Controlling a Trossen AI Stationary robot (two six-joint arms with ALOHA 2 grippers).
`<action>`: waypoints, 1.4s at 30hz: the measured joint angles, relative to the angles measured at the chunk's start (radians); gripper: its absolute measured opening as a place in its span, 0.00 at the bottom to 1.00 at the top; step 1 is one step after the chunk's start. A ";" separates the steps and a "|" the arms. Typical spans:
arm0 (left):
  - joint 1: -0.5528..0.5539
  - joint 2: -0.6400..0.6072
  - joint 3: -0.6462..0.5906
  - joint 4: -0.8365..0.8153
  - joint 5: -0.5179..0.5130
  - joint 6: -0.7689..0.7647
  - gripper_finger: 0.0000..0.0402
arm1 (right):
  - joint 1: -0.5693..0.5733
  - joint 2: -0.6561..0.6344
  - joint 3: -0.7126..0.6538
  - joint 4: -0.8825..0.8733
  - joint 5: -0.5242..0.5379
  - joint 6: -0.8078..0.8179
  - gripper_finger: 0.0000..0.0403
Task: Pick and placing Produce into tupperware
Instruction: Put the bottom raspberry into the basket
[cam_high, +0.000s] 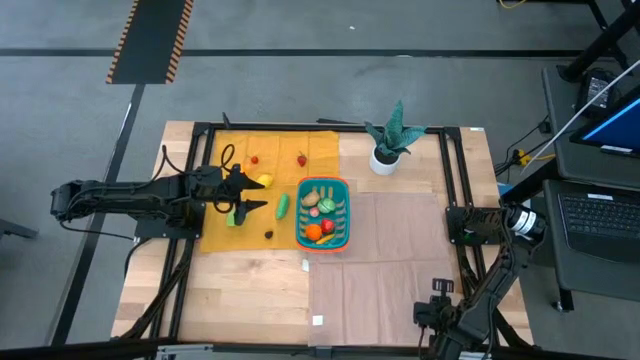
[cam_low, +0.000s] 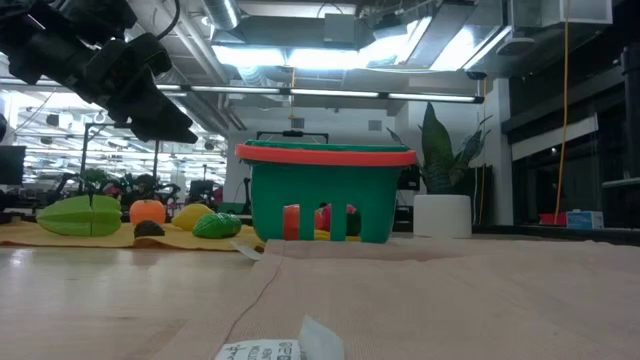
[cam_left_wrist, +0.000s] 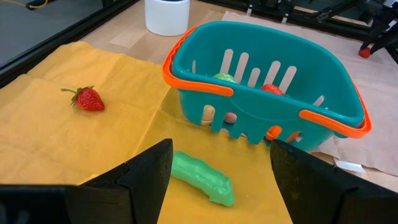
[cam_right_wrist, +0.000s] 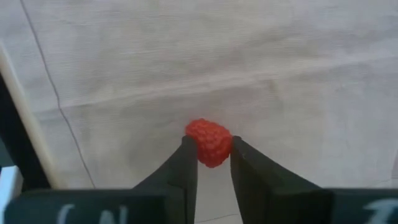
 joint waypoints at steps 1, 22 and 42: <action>0.000 0.000 0.000 0.000 0.000 0.000 0.65 | 0.000 0.000 0.000 -0.001 -0.001 0.000 0.20; 0.000 0.000 0.000 0.000 0.000 0.000 0.65 | -0.001 0.008 -0.004 0.011 0.003 0.000 0.38; 0.000 0.000 0.000 0.000 0.000 0.000 0.65 | -0.001 -0.002 -0.041 0.066 0.032 -0.026 0.31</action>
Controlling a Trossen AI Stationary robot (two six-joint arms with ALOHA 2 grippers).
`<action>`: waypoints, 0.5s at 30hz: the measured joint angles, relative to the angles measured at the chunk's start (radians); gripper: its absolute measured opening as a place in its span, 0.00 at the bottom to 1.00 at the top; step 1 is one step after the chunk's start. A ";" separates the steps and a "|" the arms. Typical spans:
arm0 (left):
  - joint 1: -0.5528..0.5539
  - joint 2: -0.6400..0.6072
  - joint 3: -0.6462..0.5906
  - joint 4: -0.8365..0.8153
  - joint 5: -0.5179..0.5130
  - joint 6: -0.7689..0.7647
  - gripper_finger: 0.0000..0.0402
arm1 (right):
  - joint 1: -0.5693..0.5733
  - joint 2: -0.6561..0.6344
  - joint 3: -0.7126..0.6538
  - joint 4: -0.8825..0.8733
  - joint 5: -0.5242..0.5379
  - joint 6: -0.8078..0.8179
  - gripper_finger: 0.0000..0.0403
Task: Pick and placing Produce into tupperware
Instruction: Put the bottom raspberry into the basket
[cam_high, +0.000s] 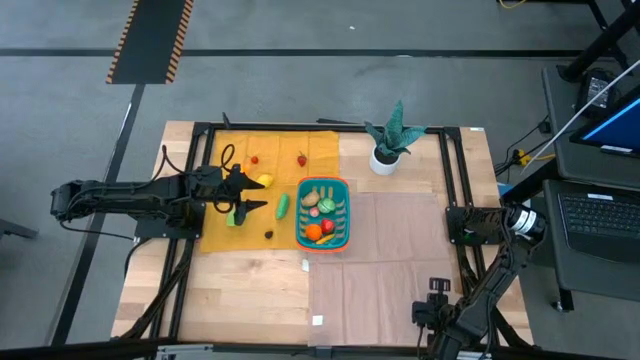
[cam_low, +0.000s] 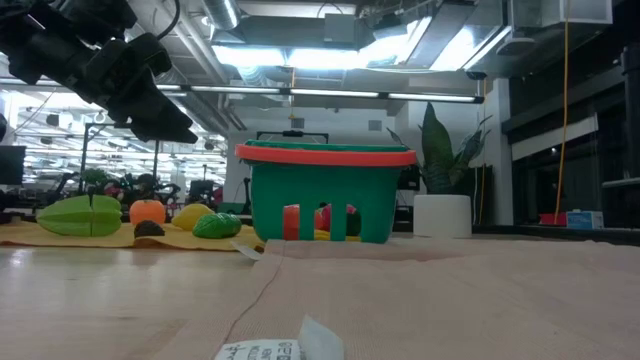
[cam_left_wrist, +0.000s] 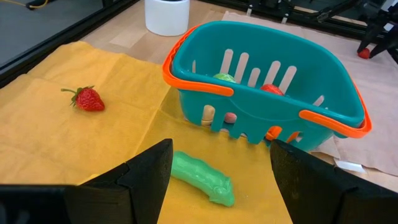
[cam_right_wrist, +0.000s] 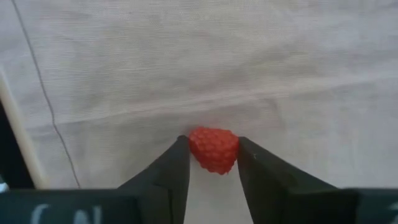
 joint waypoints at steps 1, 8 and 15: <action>0.000 0.000 0.000 -0.001 0.000 0.000 0.65 | 0.000 -0.001 -0.001 0.000 0.001 0.000 0.30; 0.000 0.000 0.000 -0.001 0.000 0.000 0.65 | 0.000 -0.003 -0.002 0.000 0.000 0.000 0.29; 0.000 0.000 0.000 -0.001 0.000 0.000 0.65 | 0.000 -0.003 -0.003 0.002 -0.002 0.000 0.28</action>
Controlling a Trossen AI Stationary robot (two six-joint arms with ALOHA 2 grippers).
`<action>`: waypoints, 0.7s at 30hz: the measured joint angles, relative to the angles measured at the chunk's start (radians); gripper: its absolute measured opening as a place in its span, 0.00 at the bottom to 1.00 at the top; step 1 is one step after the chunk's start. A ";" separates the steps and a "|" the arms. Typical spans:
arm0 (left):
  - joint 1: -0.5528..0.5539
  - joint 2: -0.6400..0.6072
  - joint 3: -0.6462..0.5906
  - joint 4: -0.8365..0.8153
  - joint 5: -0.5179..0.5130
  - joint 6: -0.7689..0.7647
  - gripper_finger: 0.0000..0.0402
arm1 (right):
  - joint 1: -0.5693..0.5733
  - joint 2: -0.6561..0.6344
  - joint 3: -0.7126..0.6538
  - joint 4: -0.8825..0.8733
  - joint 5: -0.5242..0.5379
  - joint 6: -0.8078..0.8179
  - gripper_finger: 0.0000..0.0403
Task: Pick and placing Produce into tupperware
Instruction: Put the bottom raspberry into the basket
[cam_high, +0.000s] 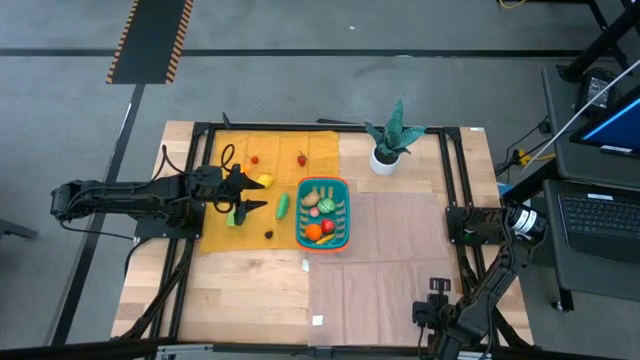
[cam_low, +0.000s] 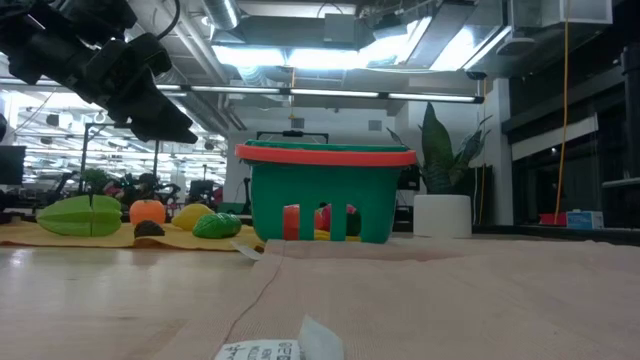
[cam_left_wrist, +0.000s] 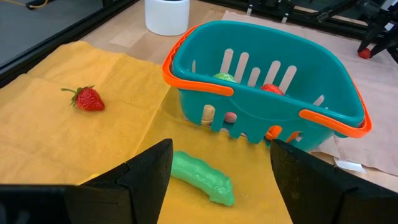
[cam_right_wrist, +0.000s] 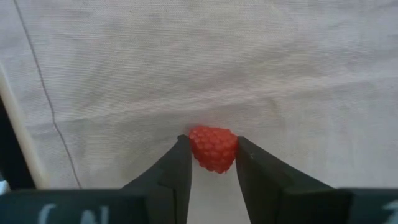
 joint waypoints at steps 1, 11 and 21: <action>0.000 0.000 0.000 0.000 0.000 0.000 0.65 | 0.000 0.000 0.001 0.000 0.000 0.000 0.28; 0.000 0.000 0.000 0.000 0.000 0.000 0.65 | 0.000 0.006 0.035 -0.058 0.015 0.002 0.23; 0.000 0.000 0.000 -0.002 0.000 -0.017 0.65 | 0.000 0.006 0.035 -0.050 0.040 0.001 0.23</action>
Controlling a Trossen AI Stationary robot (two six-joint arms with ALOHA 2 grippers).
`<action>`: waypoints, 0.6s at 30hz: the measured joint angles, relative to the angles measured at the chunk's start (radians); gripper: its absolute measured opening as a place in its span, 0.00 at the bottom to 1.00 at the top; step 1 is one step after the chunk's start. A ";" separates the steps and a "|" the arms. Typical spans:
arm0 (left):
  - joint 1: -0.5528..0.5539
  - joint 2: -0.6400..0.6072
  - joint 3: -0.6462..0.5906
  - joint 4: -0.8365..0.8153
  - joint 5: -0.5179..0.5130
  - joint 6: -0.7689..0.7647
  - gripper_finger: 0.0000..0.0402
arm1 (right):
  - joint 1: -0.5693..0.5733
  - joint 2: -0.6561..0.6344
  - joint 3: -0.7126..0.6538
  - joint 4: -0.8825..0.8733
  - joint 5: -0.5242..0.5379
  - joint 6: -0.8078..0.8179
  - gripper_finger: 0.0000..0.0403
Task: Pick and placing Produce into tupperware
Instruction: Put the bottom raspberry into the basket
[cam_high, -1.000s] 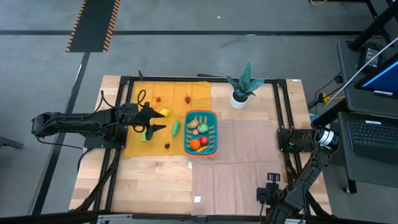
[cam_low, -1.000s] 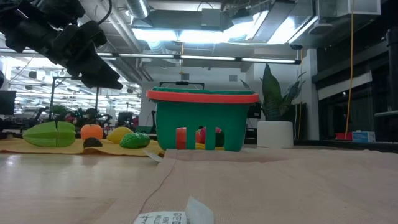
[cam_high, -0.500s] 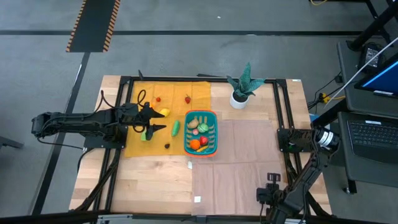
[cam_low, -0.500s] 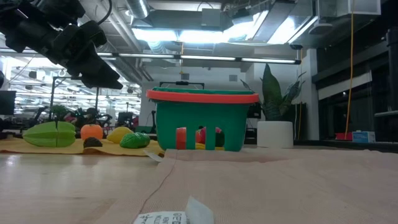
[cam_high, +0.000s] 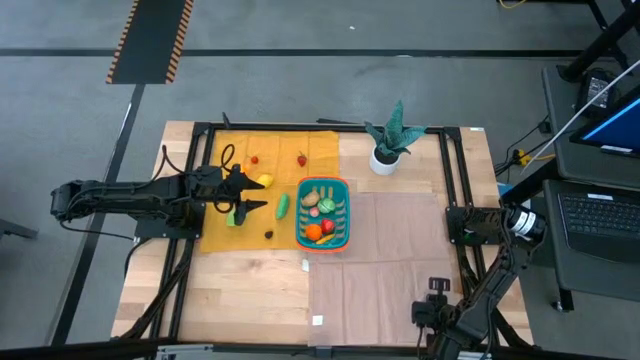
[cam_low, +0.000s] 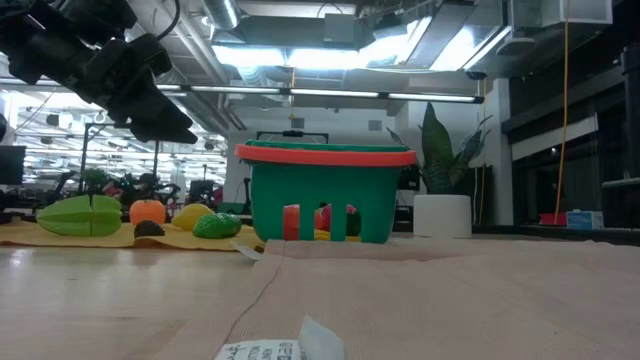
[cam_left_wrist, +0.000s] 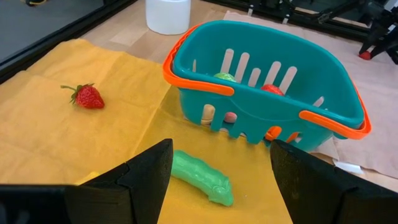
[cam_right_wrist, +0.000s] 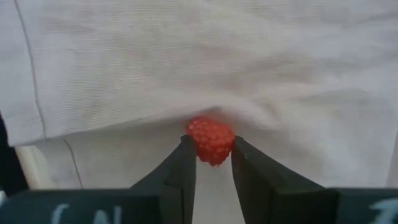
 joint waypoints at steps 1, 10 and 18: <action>0.000 0.000 0.000 0.000 0.000 -0.001 0.65 | 0.000 0.000 0.000 0.000 -0.002 0.000 0.23; 0.000 0.000 0.000 0.000 0.000 -0.002 0.65 | 0.000 -0.001 0.000 -0.009 -0.021 0.003 0.23; 0.000 0.000 0.000 0.000 0.000 -0.008 0.65 | 0.000 -0.031 0.001 -0.016 -0.029 0.004 0.23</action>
